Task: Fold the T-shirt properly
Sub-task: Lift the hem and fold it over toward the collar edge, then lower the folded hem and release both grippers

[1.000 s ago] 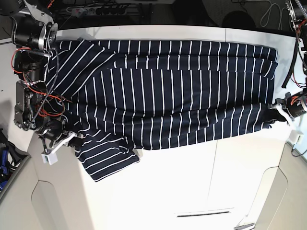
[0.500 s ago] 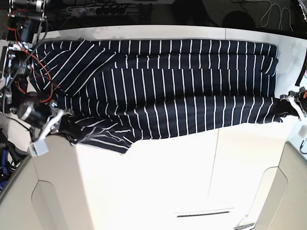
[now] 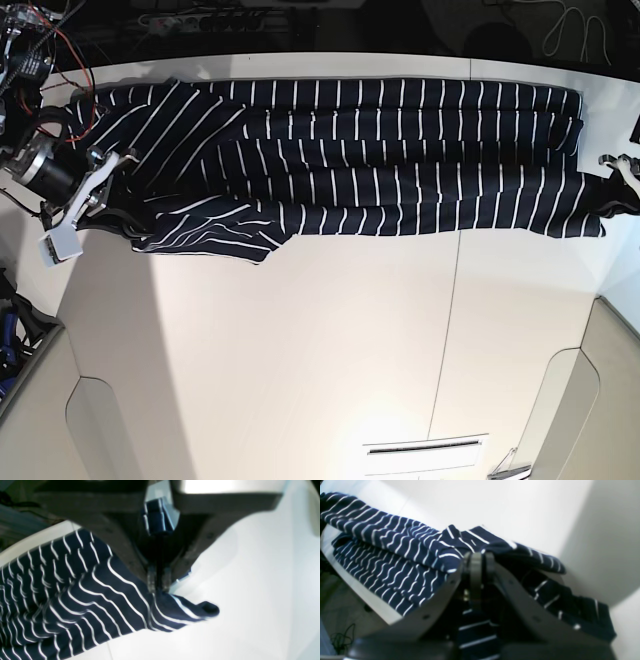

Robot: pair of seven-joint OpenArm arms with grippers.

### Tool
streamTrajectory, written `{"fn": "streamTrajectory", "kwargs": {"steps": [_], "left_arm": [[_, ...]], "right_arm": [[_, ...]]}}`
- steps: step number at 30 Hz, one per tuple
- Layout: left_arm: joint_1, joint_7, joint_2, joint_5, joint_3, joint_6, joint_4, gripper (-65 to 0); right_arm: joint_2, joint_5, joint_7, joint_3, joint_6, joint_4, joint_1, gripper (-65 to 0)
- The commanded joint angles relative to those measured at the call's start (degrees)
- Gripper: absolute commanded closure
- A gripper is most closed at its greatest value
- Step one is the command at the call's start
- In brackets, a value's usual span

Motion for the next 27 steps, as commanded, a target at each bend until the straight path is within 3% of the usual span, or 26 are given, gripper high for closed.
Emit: {"fn": "streamTrajectory", "kwargs": {"steps": [1,7,14,18,20,23,25,27], "left_arm": [[0.39,-0.66,-1.42,-0.66,-0.74,-0.34,0.98,0.0],[0.96,-0.02,-1.11,-0.09,-0.94,-0.34,0.98,0.0],[1.92,5.38,-1.11,-1.97,-0.94,-0.34,0.98,0.0],[4.39,5.05,-0.96,-1.95,-0.94,-0.34,0.98,-0.4],[6.08,3.61,-0.94,-1.92,-0.94,-0.34,0.96,-4.6],[7.43,1.81,-0.57,-1.9,-0.94,-0.34,0.94,-17.2],[7.41,1.84,0.04,-1.95,-0.94,-0.34,0.94,-23.2],[7.39,1.18,0.63,-1.95,-0.96,-0.34,0.94,-24.1]], "right_arm": [[0.76,1.25,1.29,0.94,0.2,2.03,-0.52,0.0],[0.76,1.25,0.96,3.43,0.2,6.16,-6.43,0.0],[0.28,1.11,1.18,5.92,0.2,6.6,-12.94,0.0],[-0.15,-3.96,1.6,5.9,-0.28,6.16,-14.75,0.0],[-0.74,-5.68,1.33,5.9,-0.9,4.98,-15.02,0.0],[-0.96,-5.46,1.38,5.88,-0.9,1.92,-14.8,0.0],[-0.94,-5.46,1.33,5.88,-0.87,0.39,-14.71,-14.6],[-0.94,-5.4,0.46,5.99,-0.9,0.24,-14.71,-25.0]]}}
